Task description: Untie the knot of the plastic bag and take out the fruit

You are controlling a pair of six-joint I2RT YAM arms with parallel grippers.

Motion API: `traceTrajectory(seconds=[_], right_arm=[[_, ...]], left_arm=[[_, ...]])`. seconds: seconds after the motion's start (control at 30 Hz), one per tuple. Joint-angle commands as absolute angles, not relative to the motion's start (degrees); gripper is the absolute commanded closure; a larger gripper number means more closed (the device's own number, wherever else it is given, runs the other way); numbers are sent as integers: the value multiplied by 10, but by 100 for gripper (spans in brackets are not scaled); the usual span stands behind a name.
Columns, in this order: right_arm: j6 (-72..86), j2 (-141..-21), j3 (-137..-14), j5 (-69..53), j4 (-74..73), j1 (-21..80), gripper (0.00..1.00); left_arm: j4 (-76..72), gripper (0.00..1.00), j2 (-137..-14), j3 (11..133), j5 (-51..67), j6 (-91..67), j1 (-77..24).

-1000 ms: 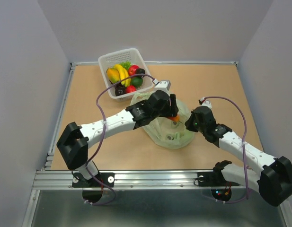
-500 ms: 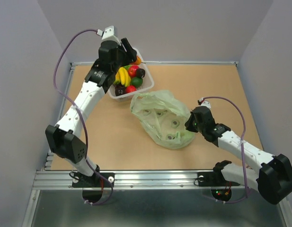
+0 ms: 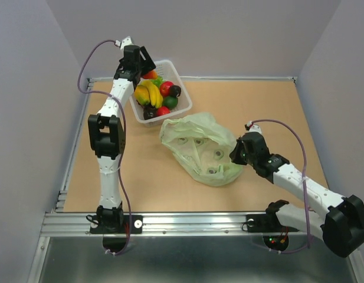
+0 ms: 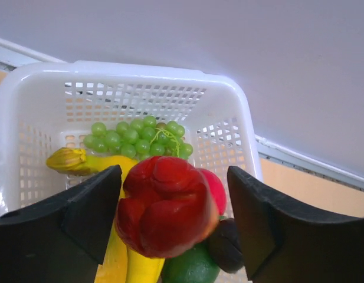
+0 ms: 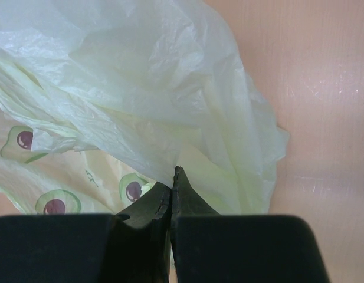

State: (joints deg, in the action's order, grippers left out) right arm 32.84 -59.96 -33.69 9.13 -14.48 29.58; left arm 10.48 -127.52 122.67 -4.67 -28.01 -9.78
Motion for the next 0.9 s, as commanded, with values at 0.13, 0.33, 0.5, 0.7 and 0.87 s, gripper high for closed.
traceTrajectory(seconds=[0.13, 0.33, 0.5, 0.7, 0.87], right_arm=[[327, -580, -376, 101, -156, 292, 97], [329, -573, -387, 167, -177, 291, 98], [311, -577, -439, 291, -219, 286, 98], [309, -514, -461, 465, -237, 280, 93], [274, -480, -462, 526, -238, 277, 86]], left_arm=[[18, 1, -1277, 1282, -3, -259, -94], [7, 1, -1204, 1204, -3, -243, -94], [13, 1, -1102, 1118, -3, -225, -93], [18, 1, -883, 906, -32, -208, -94], [63, 1, -724, 780, -93, -180, -94]])
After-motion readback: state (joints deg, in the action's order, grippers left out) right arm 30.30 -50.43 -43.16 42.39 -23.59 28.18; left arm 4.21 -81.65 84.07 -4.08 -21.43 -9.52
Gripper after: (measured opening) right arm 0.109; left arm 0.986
